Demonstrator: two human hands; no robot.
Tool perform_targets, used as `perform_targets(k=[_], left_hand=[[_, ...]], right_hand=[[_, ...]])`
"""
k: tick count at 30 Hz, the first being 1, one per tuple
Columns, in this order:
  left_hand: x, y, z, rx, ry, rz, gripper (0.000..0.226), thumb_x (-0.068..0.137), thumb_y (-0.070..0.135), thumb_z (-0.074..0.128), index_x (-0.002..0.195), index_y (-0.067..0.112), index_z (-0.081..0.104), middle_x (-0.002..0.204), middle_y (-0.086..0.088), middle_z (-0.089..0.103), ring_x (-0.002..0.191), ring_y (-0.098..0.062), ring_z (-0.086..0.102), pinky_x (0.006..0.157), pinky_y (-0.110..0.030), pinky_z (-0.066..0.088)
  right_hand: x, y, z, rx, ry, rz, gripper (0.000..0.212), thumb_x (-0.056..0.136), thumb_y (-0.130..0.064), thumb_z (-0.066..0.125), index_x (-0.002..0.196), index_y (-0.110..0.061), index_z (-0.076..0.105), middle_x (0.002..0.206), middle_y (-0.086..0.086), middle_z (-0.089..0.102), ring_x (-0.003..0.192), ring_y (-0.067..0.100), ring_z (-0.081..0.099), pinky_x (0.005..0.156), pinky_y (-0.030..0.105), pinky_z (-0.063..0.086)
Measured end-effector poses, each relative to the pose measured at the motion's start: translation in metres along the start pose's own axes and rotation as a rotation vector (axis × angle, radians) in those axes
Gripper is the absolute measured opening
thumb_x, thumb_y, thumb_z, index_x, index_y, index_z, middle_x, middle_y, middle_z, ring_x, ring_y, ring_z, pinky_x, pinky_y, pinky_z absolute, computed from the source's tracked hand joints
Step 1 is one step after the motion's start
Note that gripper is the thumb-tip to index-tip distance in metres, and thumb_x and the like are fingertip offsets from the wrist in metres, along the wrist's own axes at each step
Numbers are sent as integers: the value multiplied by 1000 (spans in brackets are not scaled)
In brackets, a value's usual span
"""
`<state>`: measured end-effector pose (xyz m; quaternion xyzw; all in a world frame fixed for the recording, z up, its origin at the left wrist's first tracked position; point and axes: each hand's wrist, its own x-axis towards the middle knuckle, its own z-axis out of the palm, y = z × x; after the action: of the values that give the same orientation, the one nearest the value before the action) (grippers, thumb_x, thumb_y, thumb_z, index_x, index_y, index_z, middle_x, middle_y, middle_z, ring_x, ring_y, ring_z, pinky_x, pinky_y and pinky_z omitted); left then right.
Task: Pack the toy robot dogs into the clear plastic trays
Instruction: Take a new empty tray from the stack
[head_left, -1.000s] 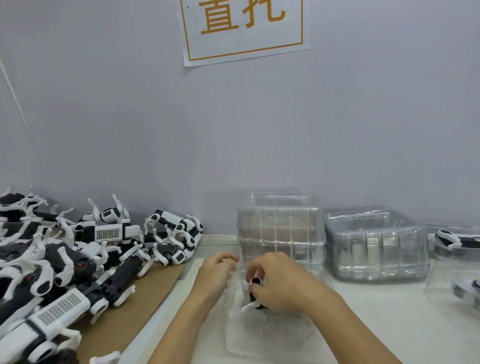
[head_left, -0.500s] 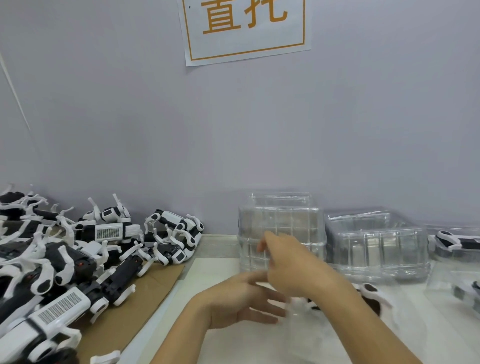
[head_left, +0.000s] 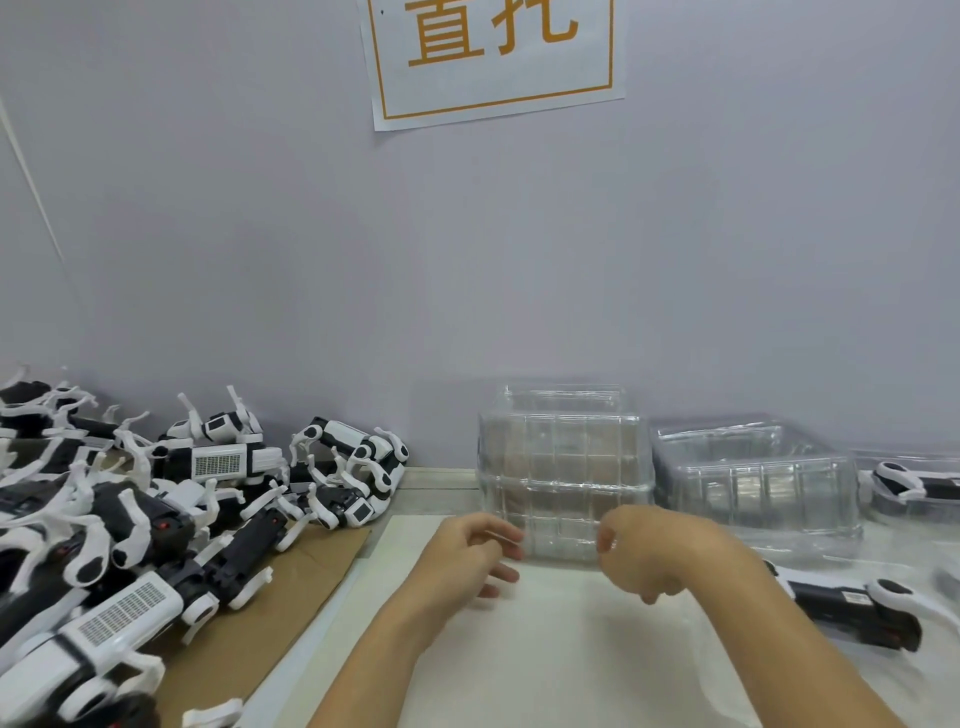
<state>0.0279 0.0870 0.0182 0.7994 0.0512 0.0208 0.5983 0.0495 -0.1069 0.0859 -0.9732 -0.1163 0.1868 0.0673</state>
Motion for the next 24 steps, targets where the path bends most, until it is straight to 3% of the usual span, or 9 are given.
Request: perform_targets(k=[6,9,11,13,15,17,20,22,24], left_hand=[[4,-5,-3,-65,166,2,32,93,-2,42,96,15,69,90,-1,74,71,-12,68,63,-26,51],[6,-5,-3,-80,242,32,31,92,-4,43,97,15,66,101,-3,66,75,-15,65,61,-25,52],[7,-5,-3,-87,266,52,29,92,-3,44,100,16,64,102,-1,61,79,-17,64,60,-23,52],[7,-5,-3,-91,259,60,28,93,-2,44,102,16,63,101,-1,60,80,-17,64,60,-23,51],[7,-6,-3,-88,247,56,27,94,-1,44,102,16,63,103,-1,60,80,-17,64,61,-24,52],[7,-6,-3,-85,249,54,27,95,-1,44,102,16,63,103,-1,61,80,-16,64,62,-24,52],[6,-6,-2,-84,249,54,28,93,-2,44,101,16,64,104,-2,62,80,-16,64,62,-24,52],[5,-5,-1,-90,224,47,29,92,-3,44,101,16,64,105,-3,64,78,-15,65,63,-25,53],[3,-5,0,-94,172,39,29,92,-4,44,101,15,63,102,-4,68,76,-14,67,64,-25,54]], right_hand=[[5,44,-10,9,1,128,28,101,-24,37,118,-8,53,79,-2,60,61,7,54,53,17,42],[4,60,-14,37,38,188,19,97,-16,40,108,-9,53,83,1,60,64,11,54,52,19,41],[8,66,-15,63,97,198,22,95,-15,42,112,-10,55,101,6,64,81,17,61,62,22,45],[11,66,-16,82,225,190,22,95,-20,47,111,-14,61,112,7,66,100,25,61,75,27,48],[11,60,-20,157,445,179,21,95,-27,53,78,-15,57,83,6,61,86,28,58,65,29,45],[9,47,-24,272,741,165,32,94,-35,56,69,-15,50,74,8,56,78,31,55,66,31,44],[8,20,-22,365,1082,-66,29,94,-35,59,115,-16,58,120,11,58,112,33,51,91,41,42],[7,6,-15,292,990,-217,57,97,-39,53,148,-24,33,158,0,27,144,27,24,109,49,30],[10,-1,-7,176,838,-273,71,100,-44,44,157,-33,4,165,-16,-4,153,19,-5,114,52,19]])
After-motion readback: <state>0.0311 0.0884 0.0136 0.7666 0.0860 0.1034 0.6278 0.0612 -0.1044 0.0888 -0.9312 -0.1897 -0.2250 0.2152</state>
